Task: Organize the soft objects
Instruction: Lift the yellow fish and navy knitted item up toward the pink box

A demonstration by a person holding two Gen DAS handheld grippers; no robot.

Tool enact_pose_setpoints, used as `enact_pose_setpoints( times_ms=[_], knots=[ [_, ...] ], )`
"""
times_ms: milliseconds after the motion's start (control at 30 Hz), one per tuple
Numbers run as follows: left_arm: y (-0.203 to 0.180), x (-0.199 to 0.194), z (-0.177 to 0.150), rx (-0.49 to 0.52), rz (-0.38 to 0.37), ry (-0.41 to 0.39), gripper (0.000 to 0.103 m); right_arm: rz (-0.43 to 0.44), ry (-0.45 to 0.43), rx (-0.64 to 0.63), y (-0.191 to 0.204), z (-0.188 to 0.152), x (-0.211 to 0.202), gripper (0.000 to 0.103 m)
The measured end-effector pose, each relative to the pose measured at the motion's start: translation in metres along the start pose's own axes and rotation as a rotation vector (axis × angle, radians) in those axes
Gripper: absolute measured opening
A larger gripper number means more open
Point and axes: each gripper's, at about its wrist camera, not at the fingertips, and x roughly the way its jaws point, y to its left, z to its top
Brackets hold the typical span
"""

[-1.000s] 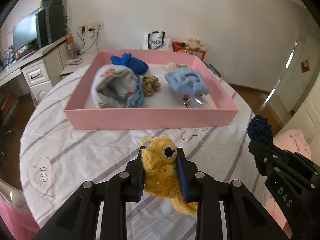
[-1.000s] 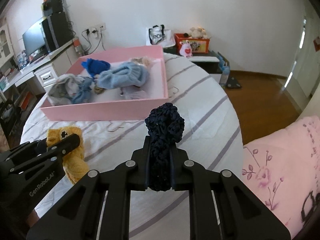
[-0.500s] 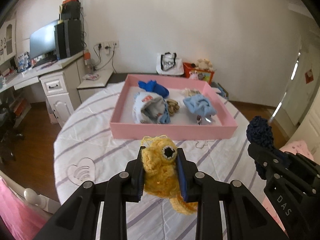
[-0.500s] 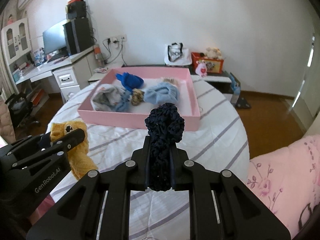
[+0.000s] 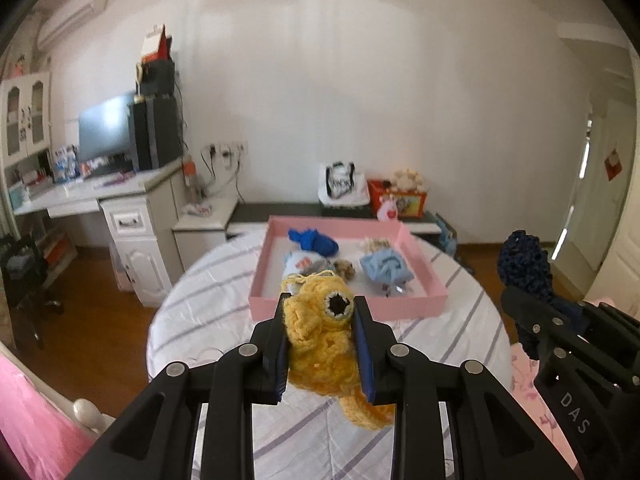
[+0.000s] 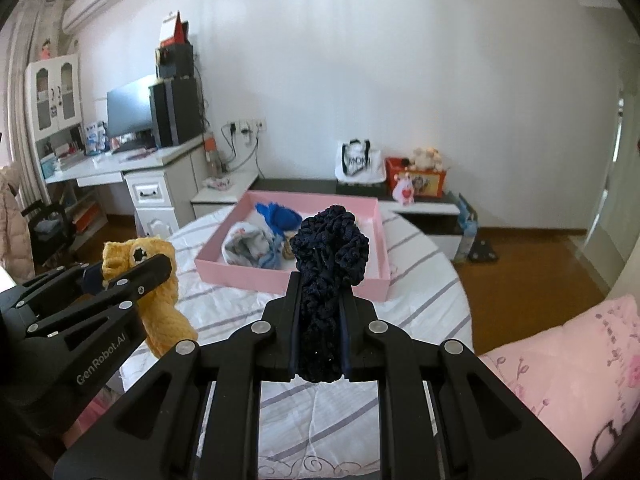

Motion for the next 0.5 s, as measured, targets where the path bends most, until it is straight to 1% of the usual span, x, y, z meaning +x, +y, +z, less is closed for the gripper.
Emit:
enact_pose_setpoints(
  times_ms=[167, 333, 500],
  knots=[
    [-0.003, -0.04, -0.005, 0.006, 0.004, -0.072, 0.025, 0.009, -0.064, -0.01, 0.004, 0.004, -0.026, 0.014],
    [-0.006, -0.076, -0.014, 0.02, 0.025, -0.149, 0.025, 0.016, -0.119, -0.02, 0.008, 0.006, -0.047, 0.014],
    [-0.007, -0.101, -0.03, 0.025, 0.035, -0.198, 0.025, 0.019, -0.15, -0.026, 0.013, 0.008, -0.059, 0.014]
  ],
)
